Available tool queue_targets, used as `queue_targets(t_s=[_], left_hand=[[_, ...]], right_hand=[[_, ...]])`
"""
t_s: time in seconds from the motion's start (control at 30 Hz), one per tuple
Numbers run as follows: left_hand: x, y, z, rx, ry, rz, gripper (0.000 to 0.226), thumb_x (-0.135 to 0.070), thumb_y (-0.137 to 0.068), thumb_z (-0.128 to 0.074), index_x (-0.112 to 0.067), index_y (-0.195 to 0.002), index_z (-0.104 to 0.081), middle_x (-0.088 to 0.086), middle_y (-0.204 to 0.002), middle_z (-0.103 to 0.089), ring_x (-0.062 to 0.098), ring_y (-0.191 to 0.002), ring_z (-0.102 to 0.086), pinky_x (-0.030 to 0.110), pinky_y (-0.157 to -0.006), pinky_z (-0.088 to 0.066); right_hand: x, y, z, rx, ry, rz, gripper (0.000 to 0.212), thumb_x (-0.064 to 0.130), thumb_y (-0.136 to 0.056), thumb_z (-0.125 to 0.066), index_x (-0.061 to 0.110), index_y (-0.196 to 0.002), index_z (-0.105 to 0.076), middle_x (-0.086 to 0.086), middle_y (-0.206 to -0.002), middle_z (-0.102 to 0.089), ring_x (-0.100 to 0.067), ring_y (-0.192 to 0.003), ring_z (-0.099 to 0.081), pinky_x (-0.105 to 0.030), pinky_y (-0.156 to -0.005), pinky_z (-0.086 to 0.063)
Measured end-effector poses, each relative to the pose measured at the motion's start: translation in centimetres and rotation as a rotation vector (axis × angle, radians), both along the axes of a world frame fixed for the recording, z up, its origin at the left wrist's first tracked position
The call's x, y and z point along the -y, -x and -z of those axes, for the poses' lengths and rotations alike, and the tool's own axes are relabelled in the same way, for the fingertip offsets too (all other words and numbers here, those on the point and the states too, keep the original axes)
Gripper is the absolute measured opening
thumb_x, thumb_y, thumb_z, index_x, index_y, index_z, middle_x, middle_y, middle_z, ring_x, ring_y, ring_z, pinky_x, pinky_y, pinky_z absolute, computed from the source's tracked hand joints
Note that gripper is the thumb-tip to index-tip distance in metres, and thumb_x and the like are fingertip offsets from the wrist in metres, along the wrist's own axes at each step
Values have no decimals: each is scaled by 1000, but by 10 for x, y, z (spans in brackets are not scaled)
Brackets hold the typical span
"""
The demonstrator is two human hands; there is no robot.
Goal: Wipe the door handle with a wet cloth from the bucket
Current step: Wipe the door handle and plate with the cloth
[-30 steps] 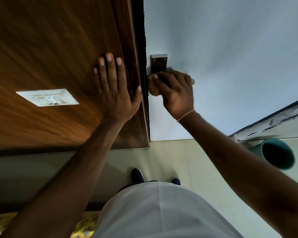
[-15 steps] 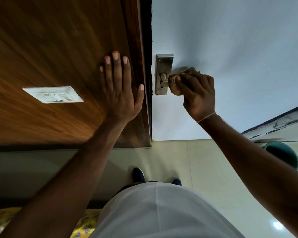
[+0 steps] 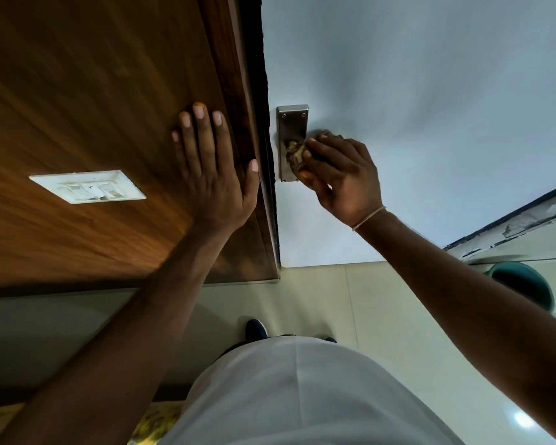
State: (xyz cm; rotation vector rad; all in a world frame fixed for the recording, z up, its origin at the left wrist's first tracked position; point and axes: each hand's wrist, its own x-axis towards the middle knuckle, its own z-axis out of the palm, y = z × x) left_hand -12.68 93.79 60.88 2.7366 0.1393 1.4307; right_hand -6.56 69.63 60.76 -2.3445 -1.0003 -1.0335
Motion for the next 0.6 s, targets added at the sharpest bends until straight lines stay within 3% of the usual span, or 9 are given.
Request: queue_targets(t_s=[0.1,0.17,0.4,0.6], left_hand=[[-1,1,0,8,-7,-1,83,-36,-100,-68,5,-163,-33,34,-165,-40,48,-157,-29,59,-134,-20],[-2,1,2,7,-8,9,83,-36,-100,-68,4,-163,-32,34,-165,-40,48,-157,-29,59,-134,-20],[0,-2,3,13,1,16,81,-42,-103,-59,4,-163,-30,35,-165,-39,48,-157,-27,58,-135,-17],[-2,0,2,7,-10,19,79,-43,-105,-55,4,-163,-31,35,-165,-40,48,-157,-28,58,-134,-19]], right_hand=[[-21,-9,1,-4,-22,23,16,23,-102,-77,7,-106,-81,-12,-122,-79,-36,-117,-73,-44,-99,-54],[-38,-9,4,18,-2,11,12,15,-101,-78,9,-109,-81,-13,-120,-79,-37,-114,-73,-45,-98,-55],[-21,-15,3,-5,39,-132,22,9,-105,-72,16,-123,-82,-11,-132,-76,-38,-126,-69,-46,-99,-58],[-2,-12,4,-49,-58,-101,17,10,-106,-68,10,-106,-85,-14,-126,-78,-40,-120,-72,-49,-96,-60]])
